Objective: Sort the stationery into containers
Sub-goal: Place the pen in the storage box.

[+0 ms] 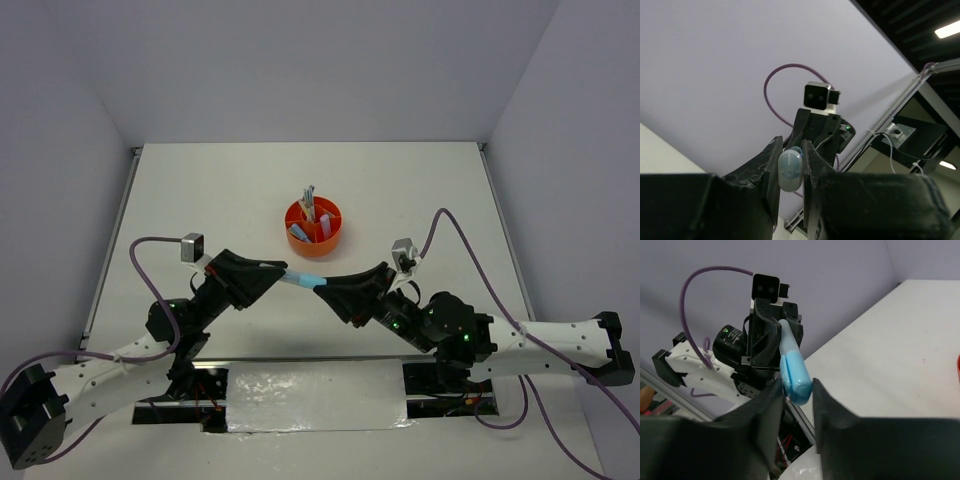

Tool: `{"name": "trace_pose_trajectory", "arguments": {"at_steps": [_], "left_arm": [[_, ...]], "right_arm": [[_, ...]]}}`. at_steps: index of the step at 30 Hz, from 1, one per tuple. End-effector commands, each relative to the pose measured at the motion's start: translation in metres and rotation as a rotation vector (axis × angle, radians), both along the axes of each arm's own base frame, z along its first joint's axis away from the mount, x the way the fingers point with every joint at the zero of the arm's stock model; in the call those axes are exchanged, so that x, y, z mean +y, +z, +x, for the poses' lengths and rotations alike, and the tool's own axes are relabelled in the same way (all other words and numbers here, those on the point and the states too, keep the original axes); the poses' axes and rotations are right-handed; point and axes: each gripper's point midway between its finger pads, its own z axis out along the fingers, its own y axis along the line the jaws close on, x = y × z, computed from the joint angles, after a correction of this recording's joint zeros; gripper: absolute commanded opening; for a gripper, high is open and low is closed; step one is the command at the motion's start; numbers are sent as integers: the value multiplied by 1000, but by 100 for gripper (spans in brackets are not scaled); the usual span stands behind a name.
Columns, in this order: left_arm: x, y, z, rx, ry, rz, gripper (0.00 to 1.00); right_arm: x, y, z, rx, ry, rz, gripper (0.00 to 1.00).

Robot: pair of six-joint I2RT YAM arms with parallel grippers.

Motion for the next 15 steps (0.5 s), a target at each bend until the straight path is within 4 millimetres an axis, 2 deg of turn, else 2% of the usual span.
{"name": "trace_pose_trajectory", "arguments": {"at_steps": [1,7,8,9,11,12,13,14,15], "left_arm": [[15,30,-18,-117,-10,-113,0],[12,29,-18,-115,-25,-103,0],[11,27,-18,-112,-26,-101,0],[11,26,-18,-108,-27,-99,1],[11,24,-17,-102,-24,-92,11],[10,23,-16,-99,-21,-87,30],[9,22,-13,-93,-13,-76,45],[4,13,-4,-40,3,-30,60],[1,8,2,-4,17,0,78]], "right_arm": [[10,33,-21,-75,116,80,27],[17,35,-21,-88,123,70,19],[16,35,-20,-92,117,66,13],[15,35,-18,-90,106,66,1],[12,34,-16,-87,91,64,0],[10,33,-14,-82,78,63,0],[8,32,-12,-76,64,57,0],[6,31,-9,-63,51,49,0],[7,15,-4,-41,28,-22,0]]}}
